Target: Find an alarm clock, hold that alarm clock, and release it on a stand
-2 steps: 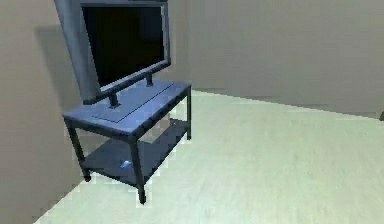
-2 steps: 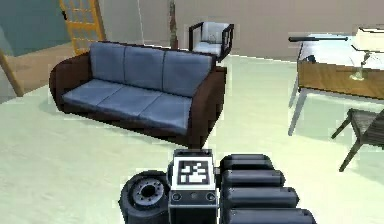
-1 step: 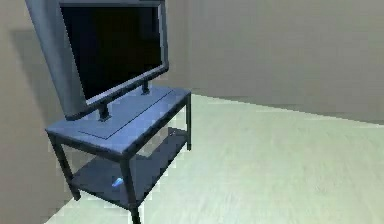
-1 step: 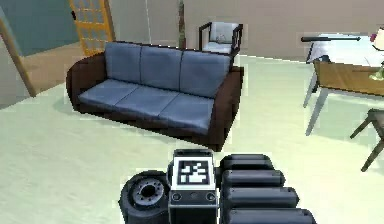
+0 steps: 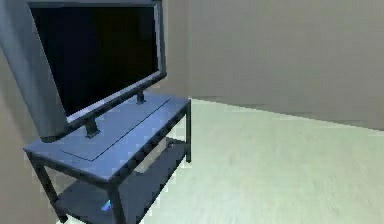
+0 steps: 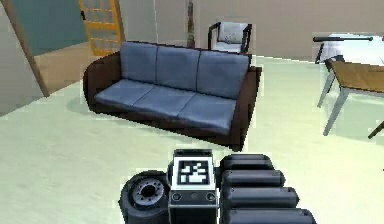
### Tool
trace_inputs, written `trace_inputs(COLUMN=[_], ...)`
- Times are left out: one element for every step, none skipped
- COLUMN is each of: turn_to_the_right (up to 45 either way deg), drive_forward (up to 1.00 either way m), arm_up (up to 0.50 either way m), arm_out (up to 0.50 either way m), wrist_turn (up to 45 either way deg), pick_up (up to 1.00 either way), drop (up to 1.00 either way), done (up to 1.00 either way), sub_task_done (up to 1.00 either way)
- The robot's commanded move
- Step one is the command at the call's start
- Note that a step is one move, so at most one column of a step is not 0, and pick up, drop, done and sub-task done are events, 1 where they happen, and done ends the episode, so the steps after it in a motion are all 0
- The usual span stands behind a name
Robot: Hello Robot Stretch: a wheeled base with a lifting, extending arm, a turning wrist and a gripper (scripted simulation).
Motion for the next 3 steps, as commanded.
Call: trace_inputs(turn_to_the_right=[18.0, 0.0, 45.0], drive_forward=[0.00, 0.95, 0.00], arm_up=[0.00, 0.00, 0.00], arm_out=[0.00, 0.00, 0.00], wrist_turn=[0.0, 0.0, 0.0], pick_up=[0.00, 0.00, 0.00], drop=[0.00, 0.00, 0.00], done=[0.00, 0.00, 0.00], sub_task_done=[0.00, 0.00, 0.00])
